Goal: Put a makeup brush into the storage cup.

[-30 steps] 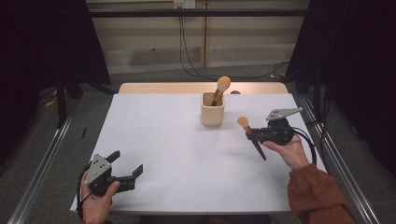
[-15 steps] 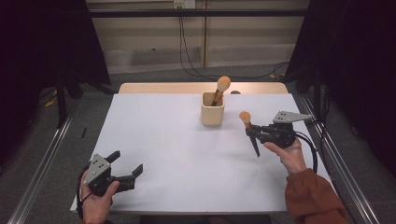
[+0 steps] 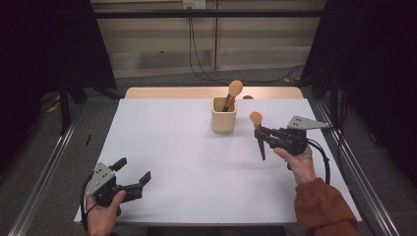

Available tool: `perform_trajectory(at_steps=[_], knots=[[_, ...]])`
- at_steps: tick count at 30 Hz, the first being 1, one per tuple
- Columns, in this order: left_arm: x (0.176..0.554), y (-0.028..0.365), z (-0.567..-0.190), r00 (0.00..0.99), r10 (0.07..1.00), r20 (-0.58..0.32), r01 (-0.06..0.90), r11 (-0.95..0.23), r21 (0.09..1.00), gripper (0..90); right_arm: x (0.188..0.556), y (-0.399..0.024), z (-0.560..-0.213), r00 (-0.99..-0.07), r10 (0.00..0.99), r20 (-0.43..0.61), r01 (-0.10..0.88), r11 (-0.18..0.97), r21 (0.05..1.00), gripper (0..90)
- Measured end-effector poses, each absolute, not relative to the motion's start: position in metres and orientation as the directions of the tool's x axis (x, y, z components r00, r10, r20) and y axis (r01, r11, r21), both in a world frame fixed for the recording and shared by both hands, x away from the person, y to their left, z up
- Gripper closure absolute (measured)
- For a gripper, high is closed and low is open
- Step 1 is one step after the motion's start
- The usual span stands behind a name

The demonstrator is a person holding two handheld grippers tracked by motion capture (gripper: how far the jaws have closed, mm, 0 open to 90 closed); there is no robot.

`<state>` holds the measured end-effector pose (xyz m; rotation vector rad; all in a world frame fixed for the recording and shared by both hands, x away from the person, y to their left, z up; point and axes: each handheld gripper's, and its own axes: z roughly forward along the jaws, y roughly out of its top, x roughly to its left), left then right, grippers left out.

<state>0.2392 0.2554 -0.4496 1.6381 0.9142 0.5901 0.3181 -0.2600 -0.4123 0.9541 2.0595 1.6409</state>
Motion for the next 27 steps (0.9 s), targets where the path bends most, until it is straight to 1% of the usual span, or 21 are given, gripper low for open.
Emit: perform_trajectory(at_steps=[11, 14, 27], knots=[[0.24, 0.255, -0.45, 0.582, 0.81, -0.073, 0.261, -0.1, 0.96, 3.3, 0.332, -0.252, -0.398, -0.722, 0.673, 0.161, 0.257, 0.044, 0.965, 74.9], [0.24, 0.255, -0.45, 0.583, 0.809, -0.073, 0.261, -0.101, 0.96, 3.3, 0.337, -0.251, -0.395, -0.718, 0.674, 0.175, 0.246, 0.011, 0.969, 74.9], [0.241, 0.255, -0.45, 0.586, 0.808, -0.068, 0.262, -0.109, 0.959, 3.3, 0.357, -0.244, -0.375, -0.715, 0.682, 0.155, 0.21, -0.003, 0.978, 74.9]])
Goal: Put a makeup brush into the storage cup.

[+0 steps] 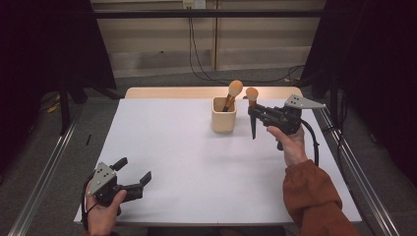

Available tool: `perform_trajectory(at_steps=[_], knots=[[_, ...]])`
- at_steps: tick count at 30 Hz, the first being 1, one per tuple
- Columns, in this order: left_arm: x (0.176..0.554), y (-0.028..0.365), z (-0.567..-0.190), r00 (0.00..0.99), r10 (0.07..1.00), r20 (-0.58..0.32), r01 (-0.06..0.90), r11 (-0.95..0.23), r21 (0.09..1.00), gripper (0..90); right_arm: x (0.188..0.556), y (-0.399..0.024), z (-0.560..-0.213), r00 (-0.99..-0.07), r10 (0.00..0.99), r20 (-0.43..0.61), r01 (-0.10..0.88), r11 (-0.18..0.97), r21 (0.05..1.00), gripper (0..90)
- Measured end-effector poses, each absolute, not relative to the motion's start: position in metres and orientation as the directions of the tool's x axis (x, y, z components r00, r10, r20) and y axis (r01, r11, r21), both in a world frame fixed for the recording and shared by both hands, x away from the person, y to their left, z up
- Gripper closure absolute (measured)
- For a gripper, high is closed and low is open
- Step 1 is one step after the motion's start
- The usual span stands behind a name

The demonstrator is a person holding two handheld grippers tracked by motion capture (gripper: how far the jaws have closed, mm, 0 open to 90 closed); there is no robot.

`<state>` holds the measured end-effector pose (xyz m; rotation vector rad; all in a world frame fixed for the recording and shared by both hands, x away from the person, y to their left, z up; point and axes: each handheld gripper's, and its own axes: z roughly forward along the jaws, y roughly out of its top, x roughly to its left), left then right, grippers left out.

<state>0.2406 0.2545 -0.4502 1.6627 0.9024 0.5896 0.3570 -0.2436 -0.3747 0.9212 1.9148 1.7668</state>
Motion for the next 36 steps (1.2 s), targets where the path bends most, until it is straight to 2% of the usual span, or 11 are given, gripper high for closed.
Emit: perform_trajectory(at_steps=[16, 36], knots=[[0.24, 0.255, -0.45, 0.584, 0.809, -0.069, 0.262, -0.108, 0.959, 3.2, 0.379, -0.229, -0.344, -0.714, 0.692, 0.108, 0.164, 0.016, 0.986, 74.9], [0.241, 0.255, -0.45, 0.588, 0.807, -0.064, 0.262, -0.115, 0.958, 3.3, 0.416, -0.207, -0.326, -0.709, 0.698, 0.103, 0.149, 0.006, 0.989, 74.8]])
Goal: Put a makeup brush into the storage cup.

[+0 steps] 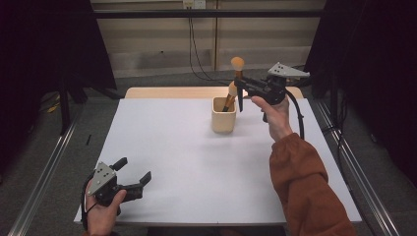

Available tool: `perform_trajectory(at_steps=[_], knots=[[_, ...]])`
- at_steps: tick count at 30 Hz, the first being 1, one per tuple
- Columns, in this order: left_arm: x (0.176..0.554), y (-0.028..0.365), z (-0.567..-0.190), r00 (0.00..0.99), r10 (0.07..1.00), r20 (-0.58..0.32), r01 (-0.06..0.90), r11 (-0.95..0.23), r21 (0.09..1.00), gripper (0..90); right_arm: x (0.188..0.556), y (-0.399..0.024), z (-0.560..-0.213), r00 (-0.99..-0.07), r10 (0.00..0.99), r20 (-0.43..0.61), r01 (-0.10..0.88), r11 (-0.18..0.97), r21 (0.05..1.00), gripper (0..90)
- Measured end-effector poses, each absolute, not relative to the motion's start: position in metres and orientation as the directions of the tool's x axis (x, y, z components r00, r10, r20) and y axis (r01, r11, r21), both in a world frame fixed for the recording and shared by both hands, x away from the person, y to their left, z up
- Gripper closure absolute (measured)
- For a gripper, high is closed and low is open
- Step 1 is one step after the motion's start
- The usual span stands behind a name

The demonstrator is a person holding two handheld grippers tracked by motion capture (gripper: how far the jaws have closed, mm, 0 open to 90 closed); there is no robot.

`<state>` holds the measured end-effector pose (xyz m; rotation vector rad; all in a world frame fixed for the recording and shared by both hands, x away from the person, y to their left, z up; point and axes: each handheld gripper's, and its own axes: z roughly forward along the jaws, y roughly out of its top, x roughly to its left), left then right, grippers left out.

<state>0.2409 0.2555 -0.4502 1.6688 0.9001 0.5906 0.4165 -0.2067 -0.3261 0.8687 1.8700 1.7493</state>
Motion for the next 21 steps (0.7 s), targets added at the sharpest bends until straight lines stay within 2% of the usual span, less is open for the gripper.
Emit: perform_trajectory(at_steps=[21], knots=[[0.241, 0.256, -0.451, 0.593, 0.803, -0.058, 0.264, -0.126, 0.956, 3.3, 0.446, -0.184, -0.343, -0.686, 0.717, 0.122, 0.177, 0.001, 0.984, 74.7]])
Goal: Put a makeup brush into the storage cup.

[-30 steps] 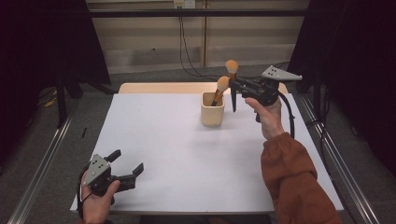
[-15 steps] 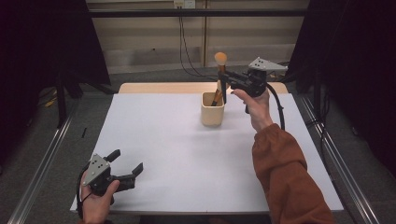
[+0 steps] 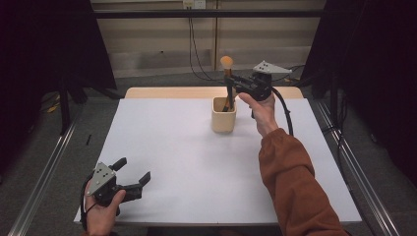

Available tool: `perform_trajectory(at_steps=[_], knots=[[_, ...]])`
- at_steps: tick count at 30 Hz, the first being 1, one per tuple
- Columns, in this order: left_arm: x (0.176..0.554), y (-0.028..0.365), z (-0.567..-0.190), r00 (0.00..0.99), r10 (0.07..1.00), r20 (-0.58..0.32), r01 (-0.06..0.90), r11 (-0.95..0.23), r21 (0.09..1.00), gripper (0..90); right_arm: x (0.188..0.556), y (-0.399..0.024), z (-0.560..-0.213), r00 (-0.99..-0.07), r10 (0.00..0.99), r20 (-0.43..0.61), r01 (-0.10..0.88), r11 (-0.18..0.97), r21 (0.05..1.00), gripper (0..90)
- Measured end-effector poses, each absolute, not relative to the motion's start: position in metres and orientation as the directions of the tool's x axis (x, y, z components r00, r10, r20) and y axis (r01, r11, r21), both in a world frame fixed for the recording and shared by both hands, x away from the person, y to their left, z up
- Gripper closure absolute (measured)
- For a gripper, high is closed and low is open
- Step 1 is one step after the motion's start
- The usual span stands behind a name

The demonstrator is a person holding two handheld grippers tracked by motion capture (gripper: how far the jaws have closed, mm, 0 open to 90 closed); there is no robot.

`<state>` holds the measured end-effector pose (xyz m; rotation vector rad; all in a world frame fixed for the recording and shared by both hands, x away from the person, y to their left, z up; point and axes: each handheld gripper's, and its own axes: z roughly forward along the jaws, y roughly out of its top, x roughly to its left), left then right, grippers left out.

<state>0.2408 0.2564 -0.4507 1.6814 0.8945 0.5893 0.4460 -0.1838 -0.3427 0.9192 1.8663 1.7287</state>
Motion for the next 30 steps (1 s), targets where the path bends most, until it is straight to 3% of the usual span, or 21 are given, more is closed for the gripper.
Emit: perform_trajectory(at_steps=[30], knots=[[0.241, 0.256, -0.451, 0.595, 0.802, -0.053, 0.264, -0.133, 0.955, 3.2, 0.46, -0.175, -0.389, -0.688, 0.716, 0.119, 0.23, 0.06, 0.971, 74.7]])
